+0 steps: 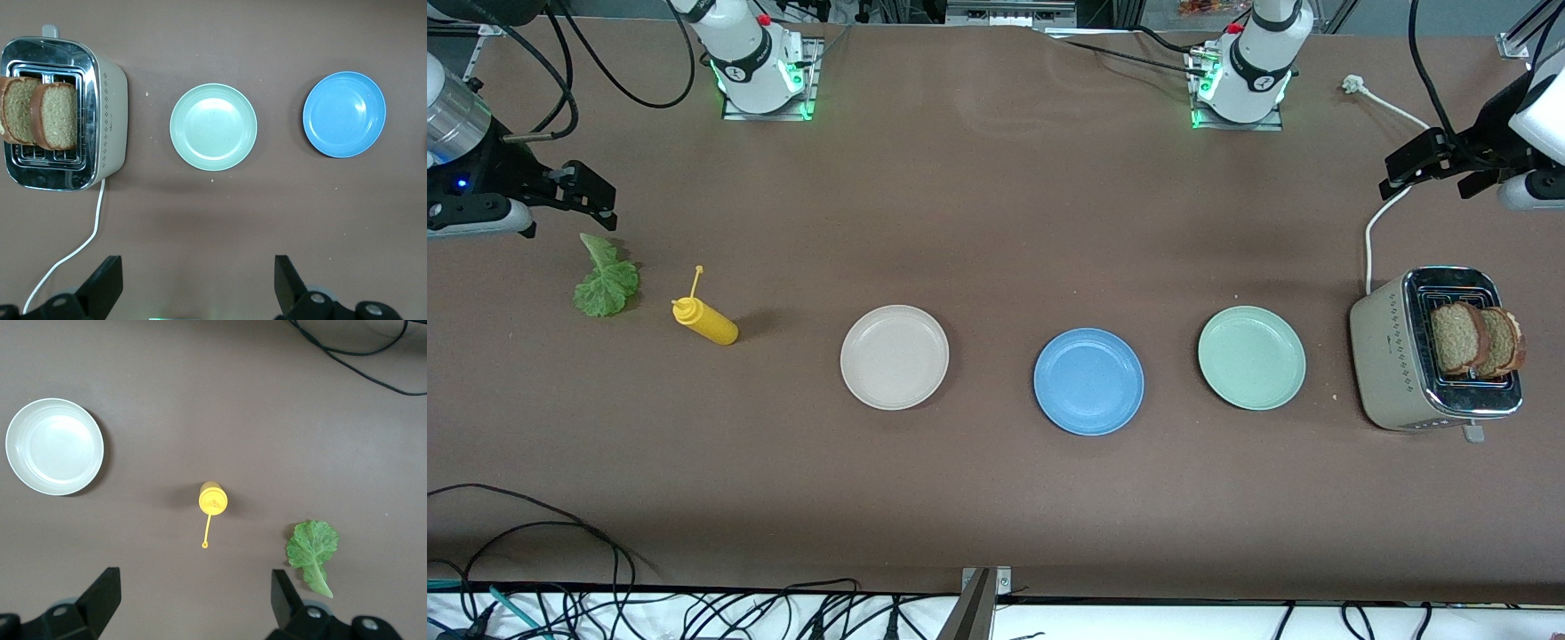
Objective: Make sandwich in blue plate with both arms
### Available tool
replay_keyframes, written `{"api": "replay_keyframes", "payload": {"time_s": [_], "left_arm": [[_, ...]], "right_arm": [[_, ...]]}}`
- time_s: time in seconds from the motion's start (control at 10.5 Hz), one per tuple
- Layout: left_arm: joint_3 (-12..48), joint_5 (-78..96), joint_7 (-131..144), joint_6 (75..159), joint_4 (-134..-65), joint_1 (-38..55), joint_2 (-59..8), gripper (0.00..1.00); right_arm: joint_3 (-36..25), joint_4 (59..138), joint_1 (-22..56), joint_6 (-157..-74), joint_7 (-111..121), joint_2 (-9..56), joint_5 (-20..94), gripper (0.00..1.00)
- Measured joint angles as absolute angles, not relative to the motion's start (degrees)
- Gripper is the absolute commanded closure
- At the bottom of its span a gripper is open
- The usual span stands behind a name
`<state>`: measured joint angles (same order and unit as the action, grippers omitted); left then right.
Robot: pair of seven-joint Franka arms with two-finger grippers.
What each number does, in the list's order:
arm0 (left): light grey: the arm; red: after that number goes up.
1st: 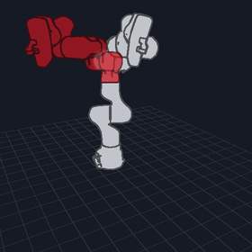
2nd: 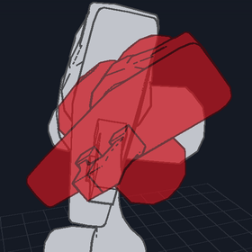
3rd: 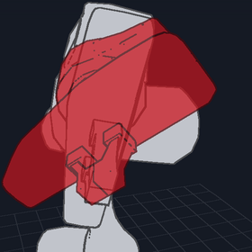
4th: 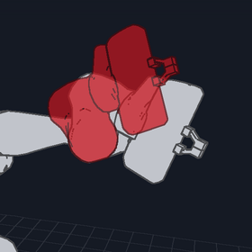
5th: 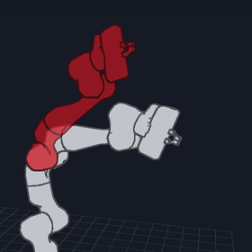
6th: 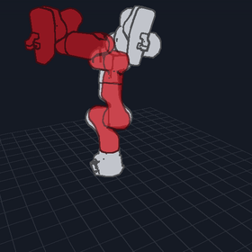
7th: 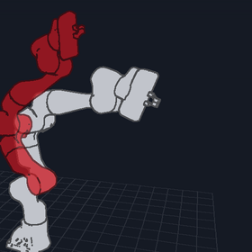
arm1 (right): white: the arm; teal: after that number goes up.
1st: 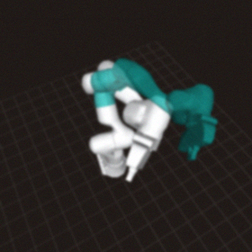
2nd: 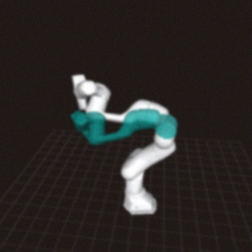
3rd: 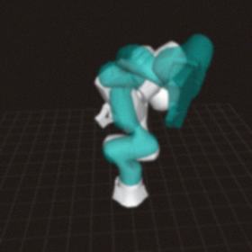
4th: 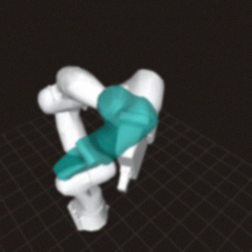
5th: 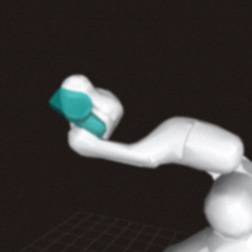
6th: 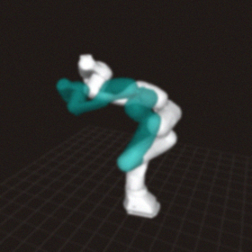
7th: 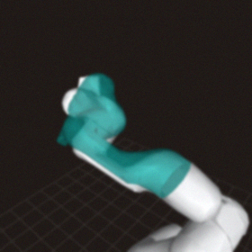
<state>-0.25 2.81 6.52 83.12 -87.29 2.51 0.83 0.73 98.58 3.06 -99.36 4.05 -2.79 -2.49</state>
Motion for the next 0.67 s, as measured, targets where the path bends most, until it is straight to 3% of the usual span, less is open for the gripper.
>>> {"api": "replay_keyframes", "payload": {"time_s": [0.67], "left_arm": [[-0.6,2.8,6.5,83.2,-84.6,2.0,0.1,0.0]], "right_arm": [[0.6,98.6,3.1,-99.4,4.1,-2.8,-2.5,0.0]]}}
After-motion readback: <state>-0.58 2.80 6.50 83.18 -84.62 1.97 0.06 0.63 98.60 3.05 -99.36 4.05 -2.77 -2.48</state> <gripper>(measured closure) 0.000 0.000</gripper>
